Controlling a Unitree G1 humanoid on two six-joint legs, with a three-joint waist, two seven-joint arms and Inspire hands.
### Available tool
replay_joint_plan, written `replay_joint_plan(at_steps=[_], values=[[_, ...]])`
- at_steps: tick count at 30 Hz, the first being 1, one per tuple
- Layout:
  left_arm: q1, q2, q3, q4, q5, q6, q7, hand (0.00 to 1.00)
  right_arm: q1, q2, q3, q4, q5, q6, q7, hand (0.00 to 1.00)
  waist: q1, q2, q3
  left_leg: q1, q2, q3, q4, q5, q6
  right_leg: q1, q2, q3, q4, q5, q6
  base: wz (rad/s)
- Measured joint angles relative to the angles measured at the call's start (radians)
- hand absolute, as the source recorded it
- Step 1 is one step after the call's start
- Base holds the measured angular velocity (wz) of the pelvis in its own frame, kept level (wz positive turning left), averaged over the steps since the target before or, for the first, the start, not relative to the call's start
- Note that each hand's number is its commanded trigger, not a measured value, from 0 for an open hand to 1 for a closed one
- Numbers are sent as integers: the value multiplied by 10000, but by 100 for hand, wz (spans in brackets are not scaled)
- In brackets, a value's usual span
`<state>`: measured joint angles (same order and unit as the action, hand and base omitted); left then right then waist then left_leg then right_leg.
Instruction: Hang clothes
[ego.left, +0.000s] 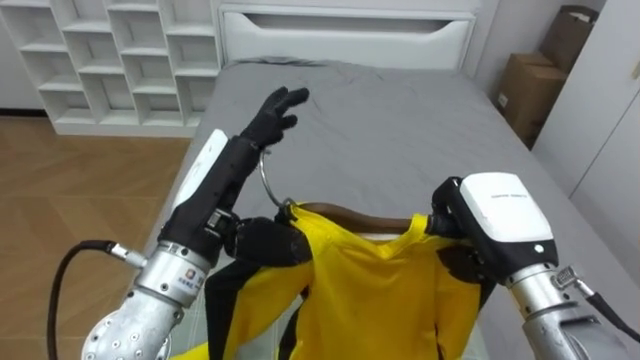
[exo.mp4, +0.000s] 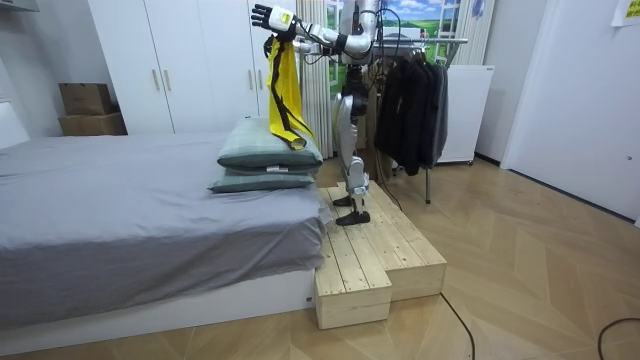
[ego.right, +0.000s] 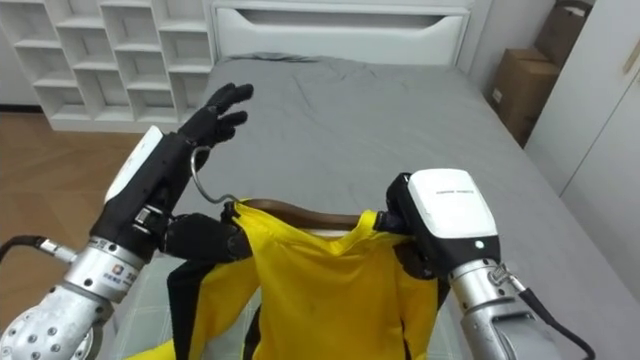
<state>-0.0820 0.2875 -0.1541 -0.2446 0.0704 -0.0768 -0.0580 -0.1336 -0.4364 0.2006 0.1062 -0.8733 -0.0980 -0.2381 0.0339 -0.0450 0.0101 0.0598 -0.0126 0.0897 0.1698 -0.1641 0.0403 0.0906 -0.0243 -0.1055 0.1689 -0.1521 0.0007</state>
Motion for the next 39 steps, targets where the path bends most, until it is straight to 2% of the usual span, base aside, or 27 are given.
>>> replay_joint_plan(at_steps=[5,11,14,17,25,30,39], values=[[447,88,409,126,-36,0,72,0,192,-50,-382,51,109,-141,1,100,-88,4,-5,107,-2,75,-37,-1,0,86,0,-41,-19,0,0,-3],[560,196,528,163,-29,-11,75,0,383,-133,-1043,129,155,-453,-240,100,-149,79,-51,53,5,13,-19,-1,0,82,-21,-125,-21,0,1,3],[607,193,585,165,-18,-11,83,0,554,-139,-1239,130,256,-453,-465,100,-165,125,-84,60,9,14,-12,0,0,81,-21,-122,-9,-1,1,0],[724,195,656,164,-56,-11,88,0,567,-139,-1390,165,1033,-470,-710,100,-277,169,-118,97,8,35,-6,1,1,100,-19,-85,-6,-1,1,-2],[859,196,823,164,-230,-1,121,0,566,-131,-1939,561,2305,-395,-1121,100,-404,161,-117,212,7,102,-16,2,3,199,-28,-11,-25,-6,4,-1],[867,197,846,164,-227,-1,364,0,566,-131,-1950,562,2812,-321,-1277,100,-527,156,-114,208,-3,105,-20,2,4,209,-38,-11,-69,-32,-3,0],[917,195,943,484,-197,-2,555,0,566,-130,-2089,558,2861,-314,-1457,100,-533,155,-107,207,-2,137,-99,-1,-1,216,-15,-13,-171,-32,-4,0]])
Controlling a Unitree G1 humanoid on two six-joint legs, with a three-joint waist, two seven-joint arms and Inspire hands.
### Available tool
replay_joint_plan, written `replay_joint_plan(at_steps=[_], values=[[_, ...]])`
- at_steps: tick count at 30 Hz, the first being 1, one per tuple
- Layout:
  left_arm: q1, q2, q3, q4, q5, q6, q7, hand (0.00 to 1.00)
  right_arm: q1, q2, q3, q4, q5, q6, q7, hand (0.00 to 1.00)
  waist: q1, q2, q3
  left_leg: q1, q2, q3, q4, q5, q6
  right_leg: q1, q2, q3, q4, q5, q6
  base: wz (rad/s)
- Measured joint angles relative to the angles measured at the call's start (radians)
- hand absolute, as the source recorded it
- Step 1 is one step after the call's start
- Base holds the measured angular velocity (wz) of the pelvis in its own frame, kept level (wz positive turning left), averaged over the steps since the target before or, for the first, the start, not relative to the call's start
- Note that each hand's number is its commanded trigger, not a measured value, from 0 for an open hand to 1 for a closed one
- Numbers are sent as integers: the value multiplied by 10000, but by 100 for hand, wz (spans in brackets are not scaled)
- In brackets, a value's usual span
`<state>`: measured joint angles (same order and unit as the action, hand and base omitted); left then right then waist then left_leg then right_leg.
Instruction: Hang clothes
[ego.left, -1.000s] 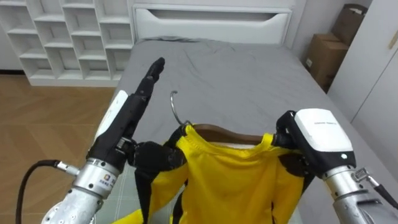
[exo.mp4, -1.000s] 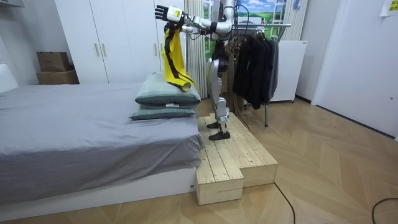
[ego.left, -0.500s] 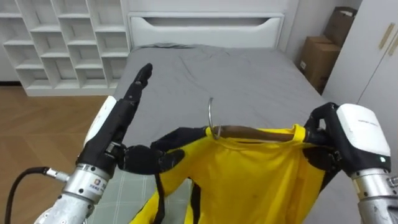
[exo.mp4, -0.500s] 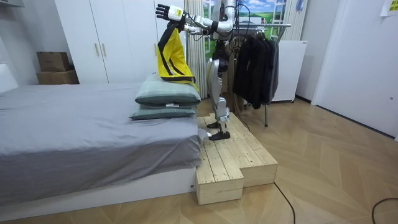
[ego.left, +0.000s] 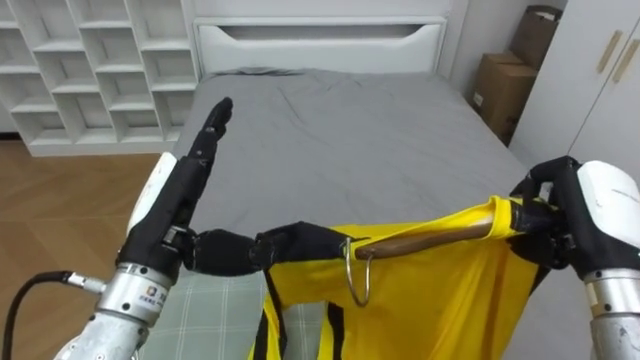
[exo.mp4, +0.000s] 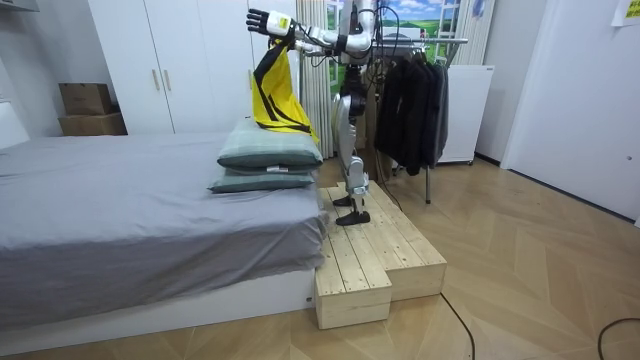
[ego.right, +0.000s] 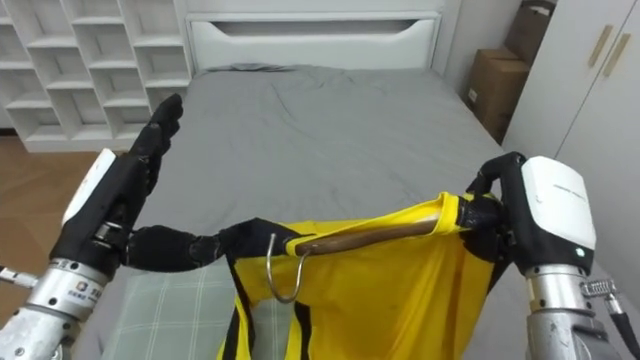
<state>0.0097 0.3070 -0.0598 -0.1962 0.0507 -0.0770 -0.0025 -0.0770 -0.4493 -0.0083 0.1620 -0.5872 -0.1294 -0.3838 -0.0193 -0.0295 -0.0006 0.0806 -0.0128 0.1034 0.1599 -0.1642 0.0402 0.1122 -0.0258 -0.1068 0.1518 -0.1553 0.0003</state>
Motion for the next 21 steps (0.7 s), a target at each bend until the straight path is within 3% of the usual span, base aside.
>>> replay_joint_plan(at_steps=[7,12,17,21], values=[[627,-42,554,1104,-33,11,417,0,1,0,-331,-1,416,-1,-360,100,-11,-13,20,35,15,20,-72,-2,-2,-5,11,14,8,0,0,0],[719,-82,714,1469,-32,37,662,0,1,0,-507,-1,492,-1,-412,100,3,-22,31,33,16,-1,-87,-3,0,-18,5,55,9,1,0,0],[795,-107,775,1833,-31,29,929,0,1,2,-508,0,494,-2,-412,100,17,96,103,154,18,22,-142,-4,1,51,8,86,20,0,0,-1],[1268,-213,972,2147,-28,32,1093,0,23,8,-564,0,500,7,-409,100,-8,134,91,152,10,72,-163,-8,-7,15,56,167,31,0,0,-4]])
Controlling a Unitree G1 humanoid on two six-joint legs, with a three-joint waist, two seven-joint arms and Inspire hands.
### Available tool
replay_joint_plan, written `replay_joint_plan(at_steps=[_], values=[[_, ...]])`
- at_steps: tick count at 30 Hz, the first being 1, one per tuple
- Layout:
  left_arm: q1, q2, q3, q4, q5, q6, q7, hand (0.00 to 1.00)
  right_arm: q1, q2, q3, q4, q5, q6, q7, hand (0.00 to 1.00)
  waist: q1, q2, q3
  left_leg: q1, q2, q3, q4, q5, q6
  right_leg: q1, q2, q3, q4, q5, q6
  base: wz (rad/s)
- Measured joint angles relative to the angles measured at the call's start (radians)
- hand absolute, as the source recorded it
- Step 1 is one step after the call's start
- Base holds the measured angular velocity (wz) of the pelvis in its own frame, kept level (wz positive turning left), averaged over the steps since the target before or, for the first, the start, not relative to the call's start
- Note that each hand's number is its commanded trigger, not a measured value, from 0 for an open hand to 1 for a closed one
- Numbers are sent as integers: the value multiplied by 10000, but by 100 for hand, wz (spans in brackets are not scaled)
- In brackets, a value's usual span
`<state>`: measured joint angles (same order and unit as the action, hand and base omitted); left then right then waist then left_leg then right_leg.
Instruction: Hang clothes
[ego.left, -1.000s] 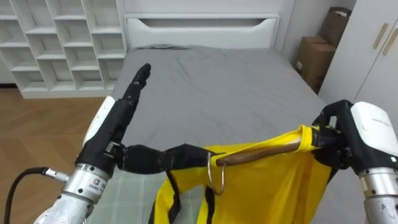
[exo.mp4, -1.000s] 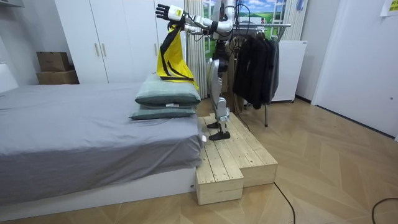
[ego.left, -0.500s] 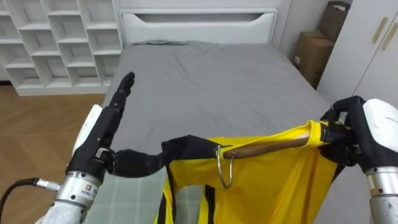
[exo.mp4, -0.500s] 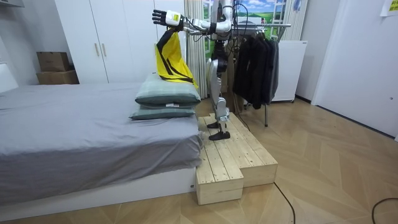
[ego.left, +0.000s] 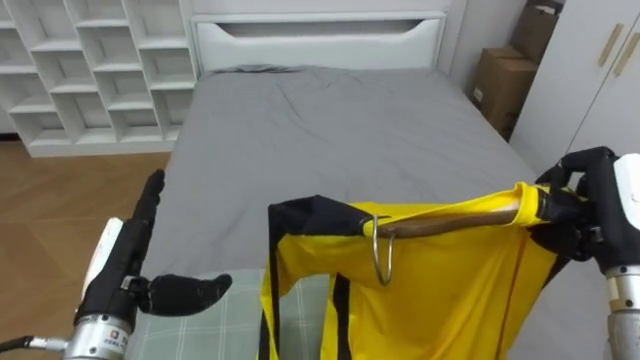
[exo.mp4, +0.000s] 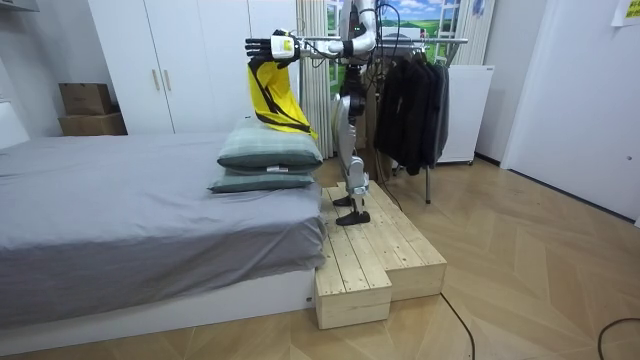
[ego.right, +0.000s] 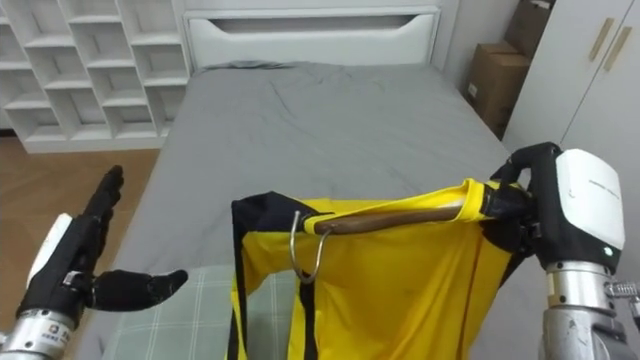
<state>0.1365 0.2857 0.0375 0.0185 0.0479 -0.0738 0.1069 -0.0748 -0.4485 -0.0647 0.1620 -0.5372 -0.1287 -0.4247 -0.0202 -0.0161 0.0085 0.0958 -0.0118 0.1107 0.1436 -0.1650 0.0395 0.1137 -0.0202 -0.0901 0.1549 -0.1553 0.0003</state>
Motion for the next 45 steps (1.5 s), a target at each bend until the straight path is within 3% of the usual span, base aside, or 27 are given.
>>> replay_joint_plan(at_steps=[8,12,17,22,26,28,32,45], values=[[135,-54,18,1638,113,6,-8,0,232,10,-74,-15,1141,12,291,100,11,-17,-26,43,9,-25,8,-6,-12,49,8,-47,-8,0,0,0],[364,-154,81,2241,102,16,217,0,564,17,-297,-377,2019,239,736,100,-23,-31,-39,16,4,2,10,-11,-18,26,5,-10,-8,-1,1,0],[422,-335,255,3747,56,30,436,0,647,17,-617,-575,2202,351,1039,100,-44,-45,-86,25,8,55,26,-11,-19,35,12,9,-25,-3,0,-1],[945,-439,407,5469,87,41,613,0,1052,24,-852,-575,2372,441,1415,100,-16,-103,-143,208,37,137,-11,-27,-39,166,35,69,-31,-3,-1,-5],[1281,-602,518,6244,49,85,677,0,1128,26,-916,-603,2358,625,1665,100,14,-147,-126,188,40,204,3,-36,-43,120,52,191,-22,-12,-17,-6],[1415,-761,897,6822,63,84,772,0,1274,32,-1049,-888,2369,650,1873,100,60,-163,-116,196,36,278,6,-49,-50,71,62,327,-32,-38,-53,-11],[1554,-749,1255,7758,58,88,916,0,1698,39,-1176,-1522,2445,645,1882,100,68,-203,-100,196,36,269,14,-70,-57,52,66,322,-44,-72,-66,0],[2037,-761,1149,9330,46,225,1694,0,2135,333,-1142,-2145,2856,751,1921,100,120,-254,-82,112,46,280,-86,-135,-60,-1,75,309,-29,-84,-57,0]])
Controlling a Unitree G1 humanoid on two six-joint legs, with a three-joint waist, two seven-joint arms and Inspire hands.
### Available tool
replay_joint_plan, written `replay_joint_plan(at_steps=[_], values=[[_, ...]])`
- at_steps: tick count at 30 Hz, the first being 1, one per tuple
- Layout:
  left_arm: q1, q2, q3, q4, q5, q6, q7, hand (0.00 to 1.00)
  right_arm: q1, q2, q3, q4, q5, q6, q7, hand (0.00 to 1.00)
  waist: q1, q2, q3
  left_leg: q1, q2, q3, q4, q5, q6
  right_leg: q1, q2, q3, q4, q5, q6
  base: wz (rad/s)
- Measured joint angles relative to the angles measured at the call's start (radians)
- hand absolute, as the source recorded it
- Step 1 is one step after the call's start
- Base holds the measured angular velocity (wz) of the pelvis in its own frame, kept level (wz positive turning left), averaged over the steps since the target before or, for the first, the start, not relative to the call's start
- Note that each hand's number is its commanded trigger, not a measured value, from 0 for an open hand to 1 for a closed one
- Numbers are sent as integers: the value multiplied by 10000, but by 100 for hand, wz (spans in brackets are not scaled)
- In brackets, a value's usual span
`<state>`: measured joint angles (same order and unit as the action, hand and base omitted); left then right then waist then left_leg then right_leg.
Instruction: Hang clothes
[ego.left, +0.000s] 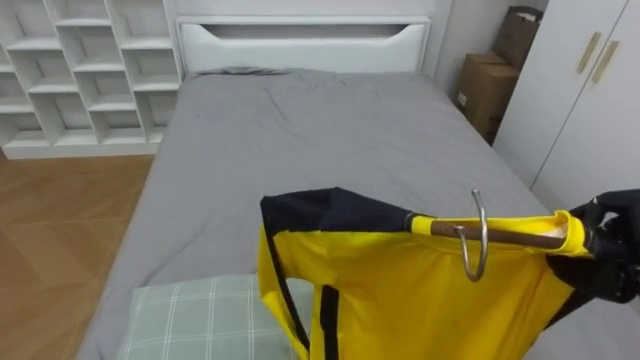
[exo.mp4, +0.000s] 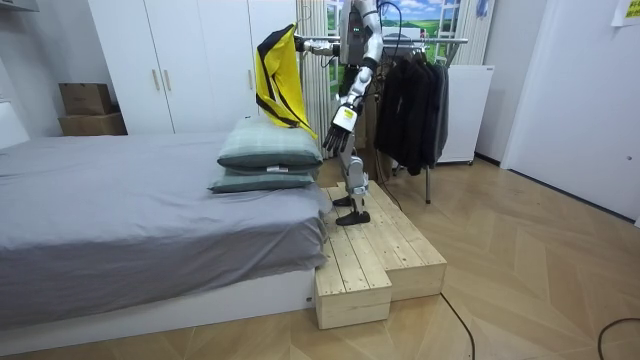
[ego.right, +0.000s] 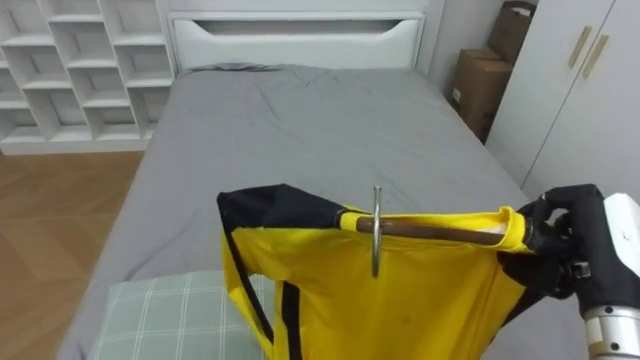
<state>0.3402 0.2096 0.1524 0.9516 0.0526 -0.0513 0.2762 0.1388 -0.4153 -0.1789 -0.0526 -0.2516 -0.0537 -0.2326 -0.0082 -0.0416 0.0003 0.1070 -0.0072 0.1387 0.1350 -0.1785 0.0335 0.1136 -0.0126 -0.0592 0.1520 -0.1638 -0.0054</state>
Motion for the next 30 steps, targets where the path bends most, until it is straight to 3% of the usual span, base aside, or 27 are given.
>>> replay_joint_plan(at_steps=[4,15,20,25,30], values=[[10,-20,-146,219,58,173,51,0,28,313,12,0,212,20,206,100,99,11,4,-55,13,-1,9,-28,-1,-18,13,7,7,0,0,0],[-11,-181,-166,324,300,456,-259,0,31,523,6,-42,331,29,885,100,47,84,-3,-150,8,-24,34,-31,5,-102,-13,-85,33,0,0,1],[-70,-233,-216,327,397,533,-406,0,31,815,6,-42,326,35,971,100,-111,-34,14,-232,7,-62,96,-37,9,-127,-13,-122,32,0,0,2],[-308,-398,-379,397,394,735,-495,0,98,1226,5,-40,324,448,1277,100,-175,-221,3,-341,-1,5,142,-53,22,-263,-22,-29,30,0,0,-4],[-465,-426,-385,659,394,747,-551,0,102,1278,5,-40,322,589,1496,100,-249,-262,-6,-336,4,150,172,-97,57,-302,-23,67,61,1,0,-7]])
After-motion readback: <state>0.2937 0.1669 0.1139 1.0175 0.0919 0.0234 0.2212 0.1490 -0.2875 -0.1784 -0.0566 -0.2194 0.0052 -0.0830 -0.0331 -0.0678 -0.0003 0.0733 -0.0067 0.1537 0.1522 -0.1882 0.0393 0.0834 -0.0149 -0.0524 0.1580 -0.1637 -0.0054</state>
